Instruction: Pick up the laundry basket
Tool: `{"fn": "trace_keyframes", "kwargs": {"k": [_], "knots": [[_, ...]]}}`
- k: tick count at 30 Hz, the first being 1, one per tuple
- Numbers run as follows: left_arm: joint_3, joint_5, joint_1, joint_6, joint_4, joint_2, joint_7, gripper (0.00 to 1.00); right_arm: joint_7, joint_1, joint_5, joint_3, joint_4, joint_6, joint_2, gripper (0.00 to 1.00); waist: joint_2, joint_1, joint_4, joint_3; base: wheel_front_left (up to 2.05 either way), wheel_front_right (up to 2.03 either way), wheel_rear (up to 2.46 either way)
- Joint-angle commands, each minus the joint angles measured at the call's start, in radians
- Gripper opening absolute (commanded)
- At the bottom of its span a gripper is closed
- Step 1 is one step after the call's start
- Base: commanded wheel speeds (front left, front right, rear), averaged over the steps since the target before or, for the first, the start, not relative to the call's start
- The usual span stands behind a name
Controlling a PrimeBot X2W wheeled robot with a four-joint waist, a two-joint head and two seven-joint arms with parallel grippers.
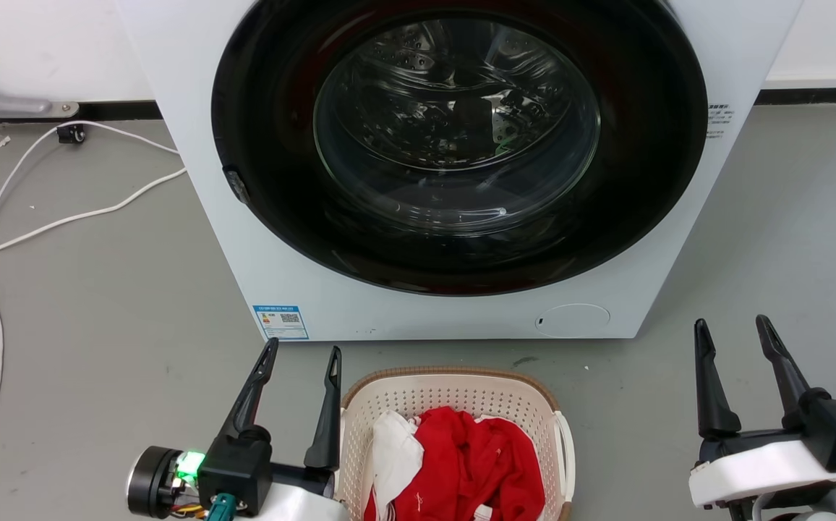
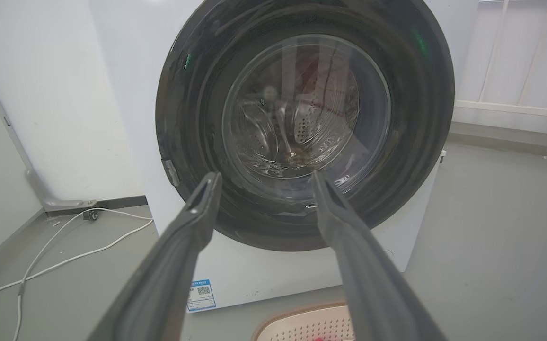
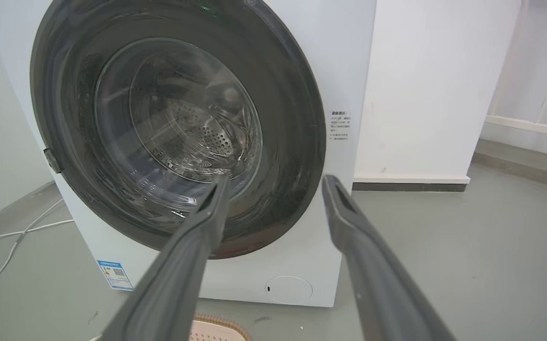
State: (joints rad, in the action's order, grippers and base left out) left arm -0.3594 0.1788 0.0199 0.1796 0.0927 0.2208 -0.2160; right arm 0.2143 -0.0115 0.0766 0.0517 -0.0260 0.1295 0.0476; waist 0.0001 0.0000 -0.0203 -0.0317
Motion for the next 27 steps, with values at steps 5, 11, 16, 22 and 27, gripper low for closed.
{"fn": "trace_keyframes", "kwargs": {"k": [5, 11, 16, 22, 27], "knots": [[0.002, -0.010, 0.005, -0.009, 0.000, -0.008, -0.018, 1.00, 0.019, -0.013, -0.050, -0.015, 0.022, 0.001, 0.004, 1.00, -0.0001, 0.0000, -0.002, 0.000, 0.00, 0.00, 0.00], [0.050, -0.004, 0.027, -0.070, 0.003, -0.046, -0.030, 1.00, 0.031, -0.018, -0.060, -0.013, 0.019, 0.001, 0.004, 1.00, -0.0001, 0.0000, -0.002, -0.004, 0.00, 0.00, 0.00], [0.136, 0.004, 0.050, -0.146, -0.005, -0.104, -0.038, 1.00, 0.041, -0.024, -0.042, -0.003, -0.002, 0.001, 0.004, 1.00, -0.0001, 0.0000, -0.002, -0.007, 0.00, 0.00, 0.00], [0.207, -0.049, 0.069, -0.233, -0.025, -0.147, -0.049, 1.00, 0.051, -0.026, -0.051, -0.004, -0.041, 0.001, 0.003, 1.00, -0.0001, 0.0000, -0.004, -0.010, 0.00, 0.00, 0.00], [0.211, -0.117, 0.067, -0.261, -0.045, -0.158, -0.051, 1.00, 0.051, -0.018, -0.008, -0.002, -0.077, 0.001, 0.003, 1.00, -0.0001, 0.0000, -0.005, -0.009, 0.00, 0.00, 0.00]]}}
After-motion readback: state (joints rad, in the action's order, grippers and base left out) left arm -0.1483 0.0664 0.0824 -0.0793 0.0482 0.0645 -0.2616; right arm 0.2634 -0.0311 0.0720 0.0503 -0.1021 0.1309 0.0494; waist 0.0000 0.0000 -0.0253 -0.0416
